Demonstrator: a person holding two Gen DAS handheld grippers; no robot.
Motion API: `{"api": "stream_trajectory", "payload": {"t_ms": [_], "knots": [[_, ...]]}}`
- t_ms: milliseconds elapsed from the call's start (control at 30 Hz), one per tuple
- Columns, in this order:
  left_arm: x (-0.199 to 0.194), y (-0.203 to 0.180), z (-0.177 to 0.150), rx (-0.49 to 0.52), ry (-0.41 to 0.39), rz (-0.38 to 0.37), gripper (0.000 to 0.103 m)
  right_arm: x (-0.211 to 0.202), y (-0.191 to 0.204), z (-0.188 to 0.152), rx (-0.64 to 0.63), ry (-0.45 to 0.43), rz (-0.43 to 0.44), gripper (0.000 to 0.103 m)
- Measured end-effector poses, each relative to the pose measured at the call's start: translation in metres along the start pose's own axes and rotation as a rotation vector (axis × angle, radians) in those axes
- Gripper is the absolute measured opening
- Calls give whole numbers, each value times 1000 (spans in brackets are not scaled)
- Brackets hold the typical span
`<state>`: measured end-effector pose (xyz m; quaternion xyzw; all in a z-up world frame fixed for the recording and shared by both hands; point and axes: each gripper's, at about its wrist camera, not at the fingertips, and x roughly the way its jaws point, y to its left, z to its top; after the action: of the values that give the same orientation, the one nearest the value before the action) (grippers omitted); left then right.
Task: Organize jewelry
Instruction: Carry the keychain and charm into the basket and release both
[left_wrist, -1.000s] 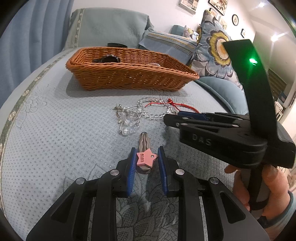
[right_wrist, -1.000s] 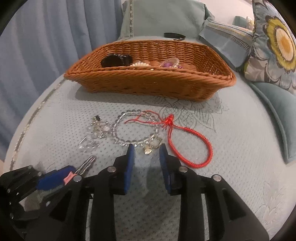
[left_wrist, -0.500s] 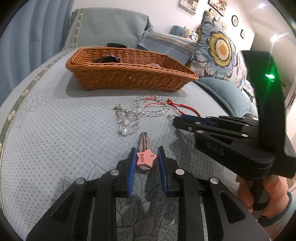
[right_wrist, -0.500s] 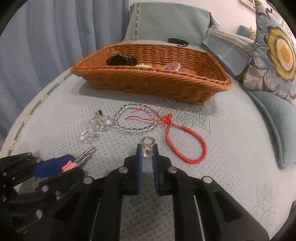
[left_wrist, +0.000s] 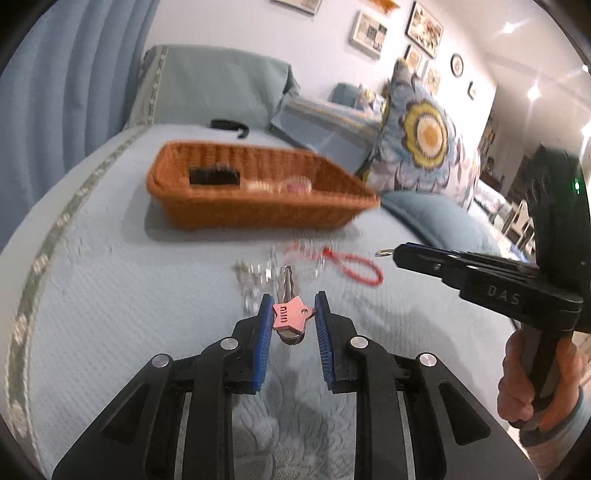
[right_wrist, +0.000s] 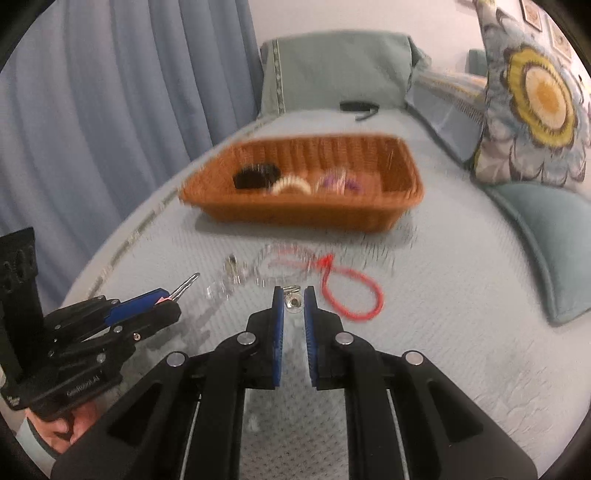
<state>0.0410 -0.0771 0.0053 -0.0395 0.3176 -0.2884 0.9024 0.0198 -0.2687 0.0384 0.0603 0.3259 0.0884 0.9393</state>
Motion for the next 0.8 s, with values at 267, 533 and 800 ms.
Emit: {"api": "stream_trajectory", "payload": {"t_ms": [267, 533, 800], "knots": [[19, 6, 77, 33, -86, 20, 21, 16, -13, 73, -1, -82, -9, 9], [90, 16, 123, 53, -25, 48, 21, 90, -36, 122, 68, -4, 28, 9], [126, 29, 114, 44, 39, 67, 21, 141, -54, 119, 129, 73, 39, 9]]}}
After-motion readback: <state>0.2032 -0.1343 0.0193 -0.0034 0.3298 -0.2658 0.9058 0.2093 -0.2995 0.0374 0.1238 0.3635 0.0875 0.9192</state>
